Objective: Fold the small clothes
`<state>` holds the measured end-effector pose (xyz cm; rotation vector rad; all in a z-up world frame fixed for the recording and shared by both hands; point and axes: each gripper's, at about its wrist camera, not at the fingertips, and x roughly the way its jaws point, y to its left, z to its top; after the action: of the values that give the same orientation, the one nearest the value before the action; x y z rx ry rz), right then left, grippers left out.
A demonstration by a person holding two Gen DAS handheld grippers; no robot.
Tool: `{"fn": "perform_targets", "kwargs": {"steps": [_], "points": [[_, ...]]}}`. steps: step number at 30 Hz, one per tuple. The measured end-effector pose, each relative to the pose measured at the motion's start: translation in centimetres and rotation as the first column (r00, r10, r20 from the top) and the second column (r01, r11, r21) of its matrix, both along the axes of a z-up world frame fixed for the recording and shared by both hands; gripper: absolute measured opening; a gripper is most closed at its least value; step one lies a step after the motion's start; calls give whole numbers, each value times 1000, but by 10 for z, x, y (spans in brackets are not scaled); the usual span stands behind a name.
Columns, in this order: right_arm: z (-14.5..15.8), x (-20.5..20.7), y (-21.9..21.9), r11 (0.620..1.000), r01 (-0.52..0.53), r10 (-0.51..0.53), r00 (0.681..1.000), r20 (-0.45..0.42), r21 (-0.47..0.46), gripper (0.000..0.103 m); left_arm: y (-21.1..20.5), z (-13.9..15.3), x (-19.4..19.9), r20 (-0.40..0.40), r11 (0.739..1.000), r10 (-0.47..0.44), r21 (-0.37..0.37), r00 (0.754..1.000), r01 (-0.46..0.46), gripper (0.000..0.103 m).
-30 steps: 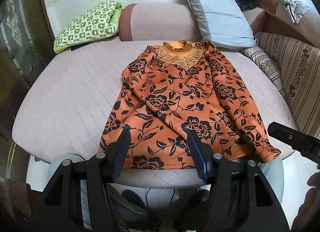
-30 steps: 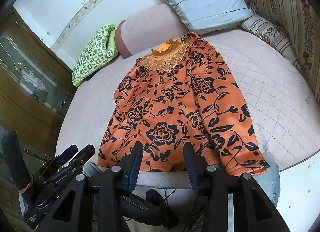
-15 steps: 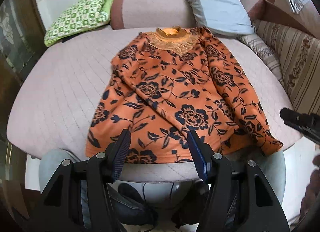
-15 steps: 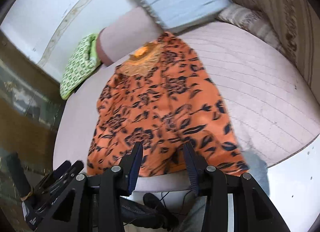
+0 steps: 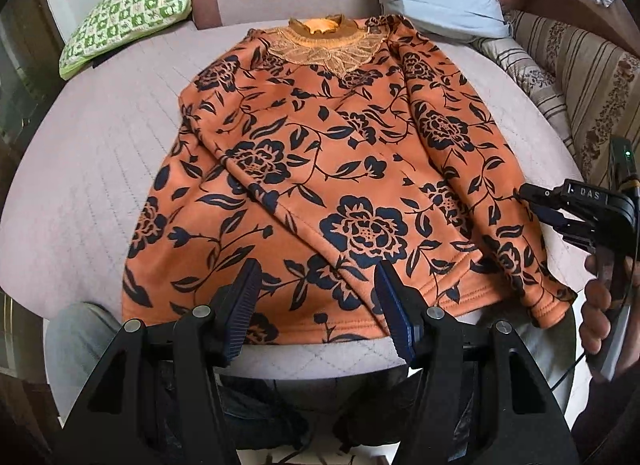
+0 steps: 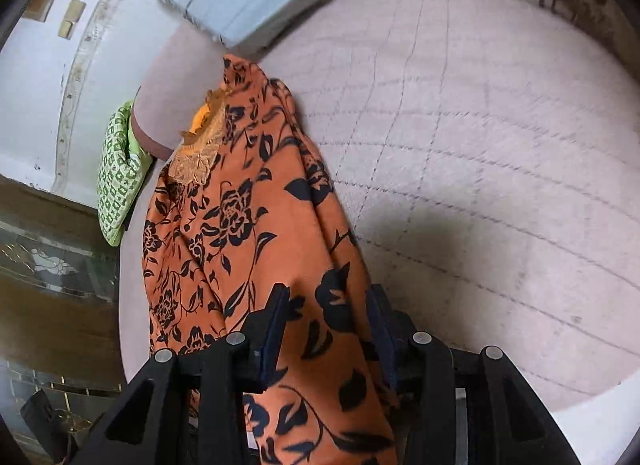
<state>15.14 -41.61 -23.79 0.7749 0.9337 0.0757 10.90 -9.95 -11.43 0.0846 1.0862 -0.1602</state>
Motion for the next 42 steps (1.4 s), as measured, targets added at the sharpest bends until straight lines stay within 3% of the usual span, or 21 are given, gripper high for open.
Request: {"fn": "perform_targets", "kwargs": {"steps": [5,7,9,11,14,22,29,34,37,39,41,42], "points": [[-4,1,16,998,-48,49,999,3,-38,38,-7,-11,8,-31,1000,-15,-3,999,15,59],[-8,2,16,998,-46,46,999,-7,-45,30,-8,-11,9,-33,1000,-23,-1,999,23,59],[-1,-1,14,998,-30,30,1000,-6,-58,11,-8,-9,8,-24,1000,-22,-6,999,22,59],[14,-8,18,996,-39,41,999,24,-77,7,-4,-7,8,-22,1000,-17,-22,1000,16,59],[47,-21,39,987,-62,75,994,84,-150,4,1,-7,8,-24,999,-7,-36,1000,6,59],[95,-11,111,961,-228,254,952,169,-158,4,41,4,10,-2,993,71,-98,997,-71,59],[84,25,190,908,-382,405,906,127,-173,4,86,1,20,-28,975,167,-147,986,-170,59],[90,10,161,940,-316,335,926,173,-130,4,74,-1,19,-38,977,112,-178,993,-117,59],[95,-10,107,977,-201,211,950,232,-65,9,45,0,17,-45,979,19,-202,999,-28,59],[96,-23,76,991,-127,131,958,254,-30,39,21,2,15,-55,972,-50,-233,997,36,59],[97,-40,47,999,-41,43,957,287,-13,55,-3,3,15,-87,954,-116,-286,989,87,59],[94,-49,32,1000,-1,2,957,291,-5,55,-16,3,16,-109,943,-148,-316,983,107,59]]}}
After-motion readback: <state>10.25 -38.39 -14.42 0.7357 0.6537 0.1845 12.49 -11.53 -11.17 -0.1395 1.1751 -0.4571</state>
